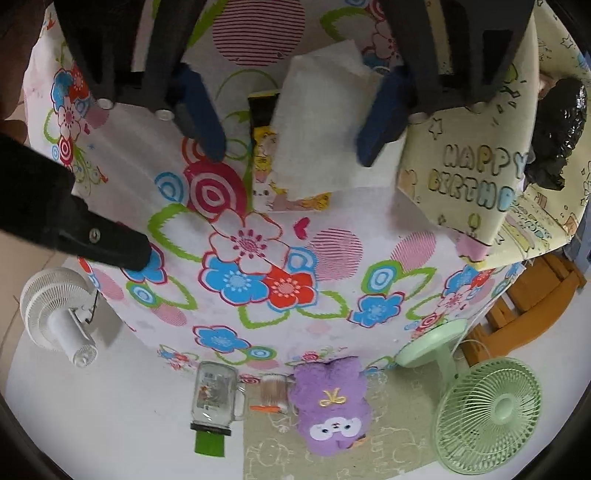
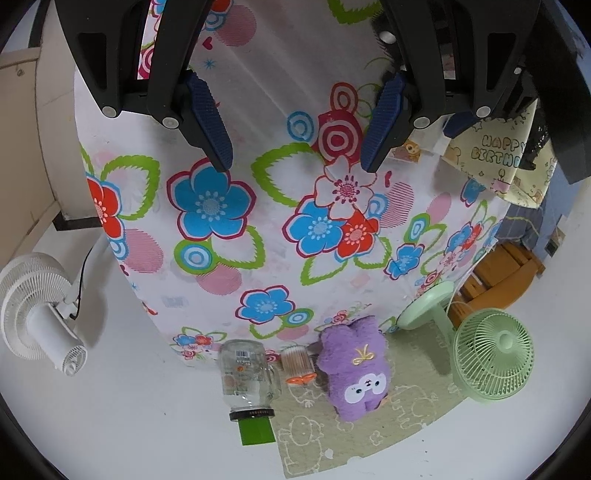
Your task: Organize soft objects
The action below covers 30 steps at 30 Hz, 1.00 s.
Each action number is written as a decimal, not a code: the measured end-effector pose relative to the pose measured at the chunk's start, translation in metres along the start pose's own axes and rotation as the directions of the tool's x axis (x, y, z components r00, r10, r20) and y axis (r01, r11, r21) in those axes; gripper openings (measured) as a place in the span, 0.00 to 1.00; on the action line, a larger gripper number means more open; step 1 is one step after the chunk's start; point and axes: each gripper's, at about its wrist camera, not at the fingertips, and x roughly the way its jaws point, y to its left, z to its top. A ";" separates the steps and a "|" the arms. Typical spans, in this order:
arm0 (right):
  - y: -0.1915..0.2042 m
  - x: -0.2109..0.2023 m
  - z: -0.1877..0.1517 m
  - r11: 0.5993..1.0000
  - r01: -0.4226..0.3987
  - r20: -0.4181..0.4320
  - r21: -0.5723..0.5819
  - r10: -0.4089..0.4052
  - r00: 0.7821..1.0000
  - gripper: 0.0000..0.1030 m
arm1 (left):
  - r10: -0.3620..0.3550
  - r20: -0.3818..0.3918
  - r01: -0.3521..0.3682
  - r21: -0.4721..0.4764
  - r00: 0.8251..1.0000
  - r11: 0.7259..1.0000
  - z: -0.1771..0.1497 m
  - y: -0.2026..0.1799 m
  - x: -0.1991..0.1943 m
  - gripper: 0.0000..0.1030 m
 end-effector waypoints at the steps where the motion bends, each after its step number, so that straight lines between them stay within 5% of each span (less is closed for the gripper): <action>1: 0.000 0.001 0.000 1.000 -0.002 -0.002 0.002 0.002 1.000 0.73 | -0.004 0.004 0.004 -0.007 1.000 1.000 0.001 0.002 0.000 0.54; 9: 0.004 0.004 0.000 1.000 -0.012 -0.006 -0.001 0.012 1.000 0.73 | -0.047 0.043 0.049 -0.047 0.998 0.998 0.002 0.011 -0.012 0.25; 24: 0.014 -0.002 0.000 1.000 -0.027 0.007 -0.008 0.027 1.000 0.73 | -0.075 0.067 0.079 -0.067 0.995 0.995 0.001 0.019 -0.027 0.21; 26: 0.015 -0.002 0.000 1.000 -0.030 0.005 -0.009 0.030 1.000 0.73 | -0.063 0.066 0.067 -0.061 0.996 0.996 0.001 0.019 -0.026 0.26; 30: 0.015 -0.002 0.000 0.999 -0.030 0.006 -0.011 0.030 1.000 0.73 | 0.010 0.036 -0.009 -0.045 0.999 0.999 -0.003 0.018 -0.015 0.69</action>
